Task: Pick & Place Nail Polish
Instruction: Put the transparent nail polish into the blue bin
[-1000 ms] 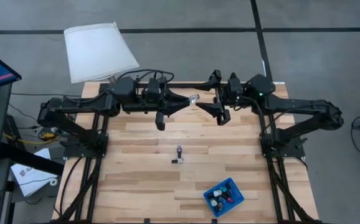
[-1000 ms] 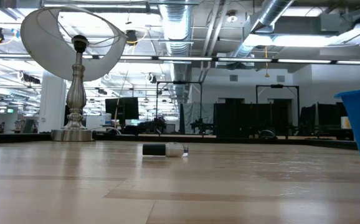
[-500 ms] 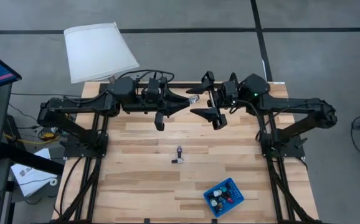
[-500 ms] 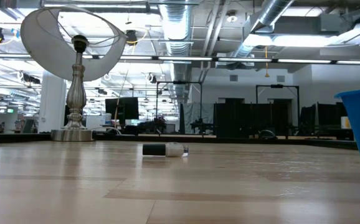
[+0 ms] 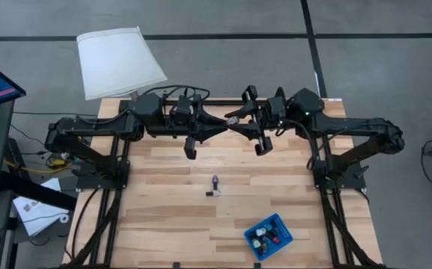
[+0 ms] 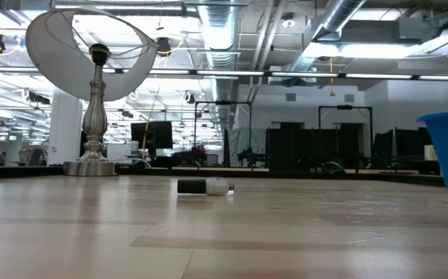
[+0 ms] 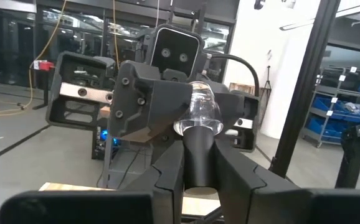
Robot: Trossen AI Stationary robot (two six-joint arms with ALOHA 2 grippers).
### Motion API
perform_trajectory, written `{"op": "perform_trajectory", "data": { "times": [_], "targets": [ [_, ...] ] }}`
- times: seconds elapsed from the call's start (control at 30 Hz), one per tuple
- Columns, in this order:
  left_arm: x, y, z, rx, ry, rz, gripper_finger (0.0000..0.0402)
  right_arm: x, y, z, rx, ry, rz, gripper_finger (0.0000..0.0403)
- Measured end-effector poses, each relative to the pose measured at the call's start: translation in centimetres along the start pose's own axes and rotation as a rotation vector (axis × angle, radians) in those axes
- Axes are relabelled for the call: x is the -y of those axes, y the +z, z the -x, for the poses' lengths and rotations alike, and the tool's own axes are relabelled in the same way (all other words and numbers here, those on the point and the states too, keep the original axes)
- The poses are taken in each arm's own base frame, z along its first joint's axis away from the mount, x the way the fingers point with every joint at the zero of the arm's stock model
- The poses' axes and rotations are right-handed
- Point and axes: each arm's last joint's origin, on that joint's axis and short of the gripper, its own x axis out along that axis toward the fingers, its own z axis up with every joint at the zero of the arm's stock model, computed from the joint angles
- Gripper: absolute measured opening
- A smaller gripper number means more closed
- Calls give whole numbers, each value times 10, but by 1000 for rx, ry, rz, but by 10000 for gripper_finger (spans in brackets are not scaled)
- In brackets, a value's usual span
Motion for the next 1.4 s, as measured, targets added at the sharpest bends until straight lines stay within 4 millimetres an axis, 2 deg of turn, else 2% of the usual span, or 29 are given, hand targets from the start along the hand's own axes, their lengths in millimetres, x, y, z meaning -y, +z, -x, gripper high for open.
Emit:
{"op": "perform_trajectory", "data": {
  "times": [0.07,0.37,0.53,0.6,0.63,0.8,1.0,1.1,1.23,1.4],
  "targets": [
    [0,0,0,1,-2,6,60,0,1,0,3,-1,7,91],
    [0,0,0,-3,6,6,62,1,0,1,-12,-5,0,92],
    [-1,0,0,-2,10,28,79,3,0,1,-16,-10,-7,91],
    [-1,0,0,-2,12,40,91,3,-1,1,-17,-10,-16,76],
    [-1,0,0,-3,11,39,99,2,0,2,-15,-9,-21,53],
    [0,-1,0,-11,-6,41,158,4,15,11,-5,-23,-13,57],
    [0,0,1,-12,-7,43,224,2,48,21,-5,-38,29,57],
    [1,3,4,-2,-9,43,237,-1,61,30,-85,-65,35,57],
    [2,10,10,15,-13,20,233,-9,72,43,-248,-132,17,57],
    [4,19,24,19,-13,-8,215,-28,63,57,-494,-146,-97,57]
  ]
}}
